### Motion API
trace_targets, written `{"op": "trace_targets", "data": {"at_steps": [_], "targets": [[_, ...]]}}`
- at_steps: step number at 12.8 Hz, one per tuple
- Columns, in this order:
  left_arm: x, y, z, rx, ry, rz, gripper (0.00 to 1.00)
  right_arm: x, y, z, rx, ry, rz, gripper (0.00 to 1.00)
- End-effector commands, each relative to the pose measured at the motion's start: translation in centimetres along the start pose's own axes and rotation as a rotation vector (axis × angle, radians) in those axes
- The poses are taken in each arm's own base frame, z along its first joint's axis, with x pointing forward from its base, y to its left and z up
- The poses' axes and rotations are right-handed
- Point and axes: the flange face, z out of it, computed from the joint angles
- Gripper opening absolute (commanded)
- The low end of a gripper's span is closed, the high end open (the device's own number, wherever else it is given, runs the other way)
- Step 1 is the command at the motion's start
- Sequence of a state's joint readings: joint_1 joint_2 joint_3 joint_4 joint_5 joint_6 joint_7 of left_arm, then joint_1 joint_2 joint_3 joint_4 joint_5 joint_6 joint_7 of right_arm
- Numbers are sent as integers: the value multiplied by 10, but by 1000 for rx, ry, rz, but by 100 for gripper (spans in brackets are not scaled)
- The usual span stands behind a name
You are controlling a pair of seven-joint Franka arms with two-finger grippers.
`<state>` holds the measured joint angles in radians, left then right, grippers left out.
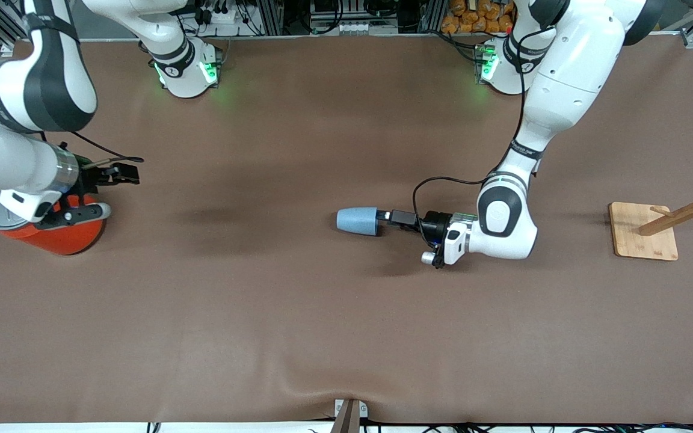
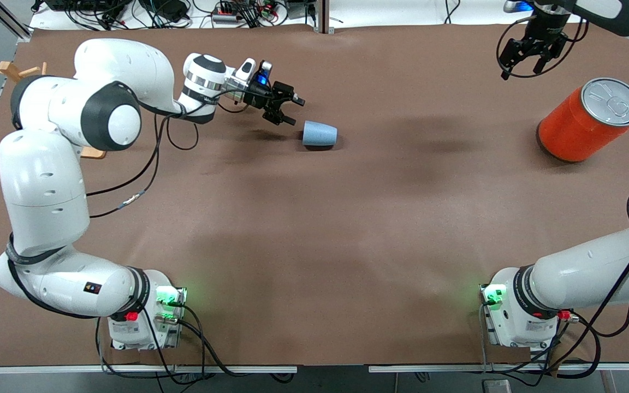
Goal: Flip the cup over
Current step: 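Close the left gripper around the cup's base lying sideways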
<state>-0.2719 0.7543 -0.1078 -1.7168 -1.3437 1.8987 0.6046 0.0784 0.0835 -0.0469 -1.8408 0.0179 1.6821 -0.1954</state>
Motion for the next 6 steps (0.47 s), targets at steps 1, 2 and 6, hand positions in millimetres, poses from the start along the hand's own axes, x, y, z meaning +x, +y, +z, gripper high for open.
{"op": "trace_targets", "data": {"at_steps": [1, 2, 6], "targets": [[3, -7, 1, -19, 23, 11, 100, -30, 24, 12, 8, 62, -71, 100], [3, -8, 3, -22, 23, 10, 100, -31, 30, 13, 11, 61, -66, 100], [5, -18, 27, -49, 67, 0, 100, -45, 68, 8, 22, 71, -97, 100]]}}
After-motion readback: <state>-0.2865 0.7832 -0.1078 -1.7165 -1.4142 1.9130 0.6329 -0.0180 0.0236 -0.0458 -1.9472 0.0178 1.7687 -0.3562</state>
